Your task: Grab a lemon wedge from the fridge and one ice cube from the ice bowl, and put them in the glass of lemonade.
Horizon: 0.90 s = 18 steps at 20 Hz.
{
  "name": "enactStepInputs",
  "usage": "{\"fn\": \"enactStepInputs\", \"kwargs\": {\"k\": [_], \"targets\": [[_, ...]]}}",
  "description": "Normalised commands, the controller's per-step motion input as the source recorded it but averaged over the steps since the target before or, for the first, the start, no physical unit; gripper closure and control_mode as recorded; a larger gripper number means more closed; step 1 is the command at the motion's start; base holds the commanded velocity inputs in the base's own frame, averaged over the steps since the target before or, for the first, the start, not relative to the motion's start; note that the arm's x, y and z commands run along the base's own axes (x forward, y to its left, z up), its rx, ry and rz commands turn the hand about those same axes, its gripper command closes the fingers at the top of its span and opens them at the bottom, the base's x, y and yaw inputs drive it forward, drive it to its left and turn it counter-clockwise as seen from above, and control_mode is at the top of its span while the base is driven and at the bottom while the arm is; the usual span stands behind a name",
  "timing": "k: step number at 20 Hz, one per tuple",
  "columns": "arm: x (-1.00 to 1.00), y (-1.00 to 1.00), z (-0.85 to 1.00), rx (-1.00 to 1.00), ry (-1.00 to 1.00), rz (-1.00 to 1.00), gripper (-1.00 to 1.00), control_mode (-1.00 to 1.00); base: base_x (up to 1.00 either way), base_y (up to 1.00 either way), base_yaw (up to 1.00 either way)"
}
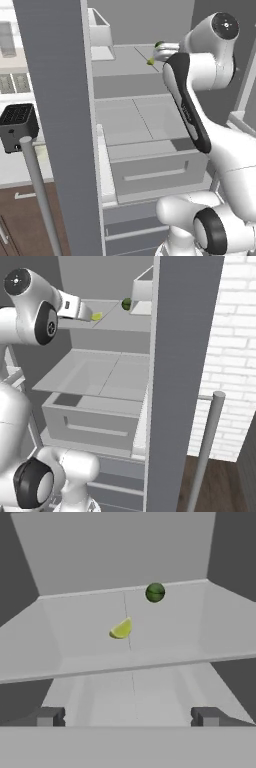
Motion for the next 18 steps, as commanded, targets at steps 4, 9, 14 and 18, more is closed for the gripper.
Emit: {"fn": "enactStepInputs", "kwargs": {"k": [4,9,14,18], "targets": [[0.95,0.0,-0.22,0.0,0.15,0.0,-1.0,-1.0,0.0,0.0,0.0],[0.64,0.06,-0.16,0.0,0.0,0.0,-1.0,-1.0,0.0,0.0,0.0],[0.37,0.04,-0.11,0.0,0.02,0.0,-1.0,-1.0,0.0,0.0,0.0],[0.12,0.0,-0.54,0.0,0.04,0.0,-1.0,-1.0,0.0,0.0,0.0]]}}
